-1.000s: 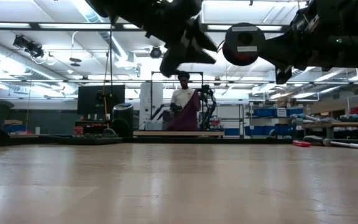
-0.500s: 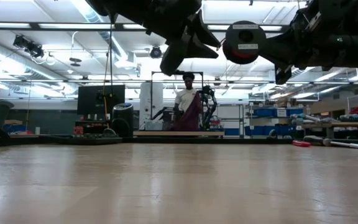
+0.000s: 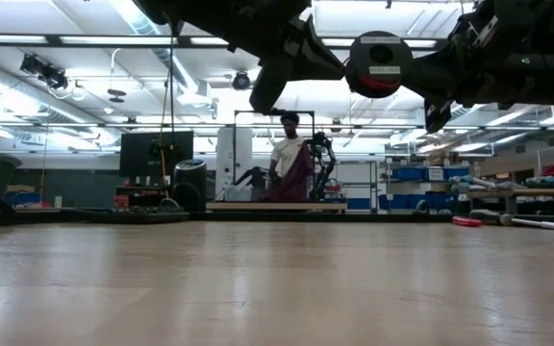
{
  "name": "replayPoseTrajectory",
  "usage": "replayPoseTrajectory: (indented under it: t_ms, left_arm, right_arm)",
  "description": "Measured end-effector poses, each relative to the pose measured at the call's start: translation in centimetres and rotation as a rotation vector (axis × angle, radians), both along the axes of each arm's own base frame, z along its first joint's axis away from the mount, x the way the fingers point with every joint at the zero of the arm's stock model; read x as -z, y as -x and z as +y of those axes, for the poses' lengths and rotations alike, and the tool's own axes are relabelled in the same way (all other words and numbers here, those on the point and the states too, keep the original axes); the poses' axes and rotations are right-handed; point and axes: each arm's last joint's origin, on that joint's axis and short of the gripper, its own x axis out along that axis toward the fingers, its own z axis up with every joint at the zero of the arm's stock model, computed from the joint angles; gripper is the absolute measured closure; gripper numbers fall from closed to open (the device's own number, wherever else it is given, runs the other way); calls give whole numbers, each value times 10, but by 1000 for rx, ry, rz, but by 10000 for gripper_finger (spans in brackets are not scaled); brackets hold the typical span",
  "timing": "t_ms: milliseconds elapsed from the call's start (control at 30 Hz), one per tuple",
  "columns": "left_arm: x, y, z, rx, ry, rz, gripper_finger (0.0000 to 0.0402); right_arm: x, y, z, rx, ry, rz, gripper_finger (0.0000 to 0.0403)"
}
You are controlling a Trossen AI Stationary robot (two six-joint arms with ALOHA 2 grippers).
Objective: Coil cords
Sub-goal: Coil the red wire onto the black spool
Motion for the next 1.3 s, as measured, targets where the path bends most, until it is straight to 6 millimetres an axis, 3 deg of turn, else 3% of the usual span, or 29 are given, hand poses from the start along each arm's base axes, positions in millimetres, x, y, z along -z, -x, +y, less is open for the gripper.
replayPoseTrajectory:
  t_ms: [267, 367, 633, 933, 1300]
  left_arm:
    - [-1, -1, -1, 38, 35, -16, 361]
    - [-1, -2, -2, 30, 66, -43, 388]
    - [6, -3, -2, -49, 171, -48, 400]
    - [-1, -1, -12, -196, 109, 18, 401]
    - [-4, 0, -19, -182, 417, 114, 401]
  right_arm:
    - [0, 0, -2, -16, -10, -1, 402]
    - [0, 0, -2, -17, -17, -1, 402]
    - [2, -1, -3, 1, 4, 21, 402]
    - [6, -1, -8, 76, 28, 61, 402]
    - [6, -1, -10, 148, 91, 71, 402]
